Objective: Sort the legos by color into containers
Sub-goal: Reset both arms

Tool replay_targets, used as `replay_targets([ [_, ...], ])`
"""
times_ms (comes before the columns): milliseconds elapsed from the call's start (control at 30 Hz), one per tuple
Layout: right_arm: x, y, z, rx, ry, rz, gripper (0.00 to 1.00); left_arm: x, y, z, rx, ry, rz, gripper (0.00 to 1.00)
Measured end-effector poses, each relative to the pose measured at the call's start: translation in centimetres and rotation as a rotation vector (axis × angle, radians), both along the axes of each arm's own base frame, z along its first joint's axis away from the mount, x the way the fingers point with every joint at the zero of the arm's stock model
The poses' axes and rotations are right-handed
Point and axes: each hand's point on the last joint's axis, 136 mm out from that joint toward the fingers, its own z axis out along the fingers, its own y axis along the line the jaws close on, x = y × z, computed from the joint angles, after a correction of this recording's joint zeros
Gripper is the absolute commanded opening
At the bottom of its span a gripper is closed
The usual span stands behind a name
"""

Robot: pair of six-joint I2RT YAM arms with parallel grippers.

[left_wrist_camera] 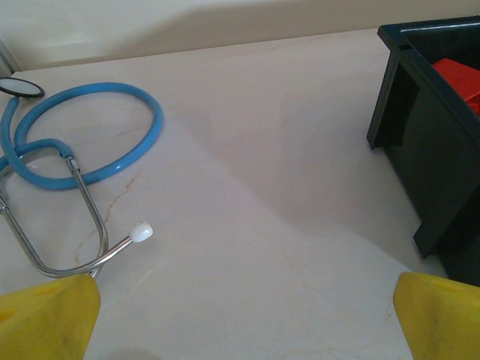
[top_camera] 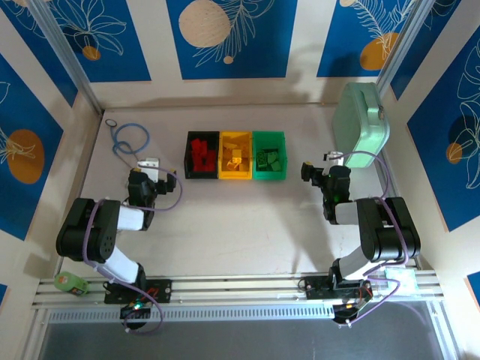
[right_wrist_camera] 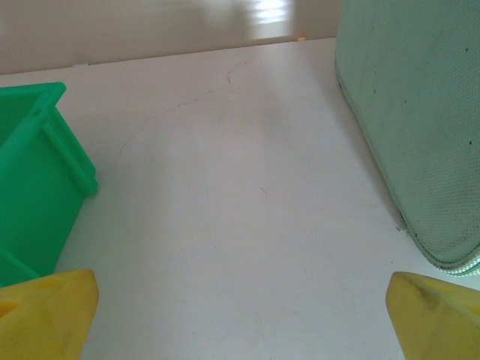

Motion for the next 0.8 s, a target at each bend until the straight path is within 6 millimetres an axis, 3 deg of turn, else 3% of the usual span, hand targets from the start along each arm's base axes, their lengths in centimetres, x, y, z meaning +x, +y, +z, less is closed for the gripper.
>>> replay_targets([
  [800, -0.09, 0.00, -0.24, 0.000, 0.011, 0.000, 0.99, 0.00, 0.00, 0.00, 0.000, 0.000, 0.000, 1.00],
])
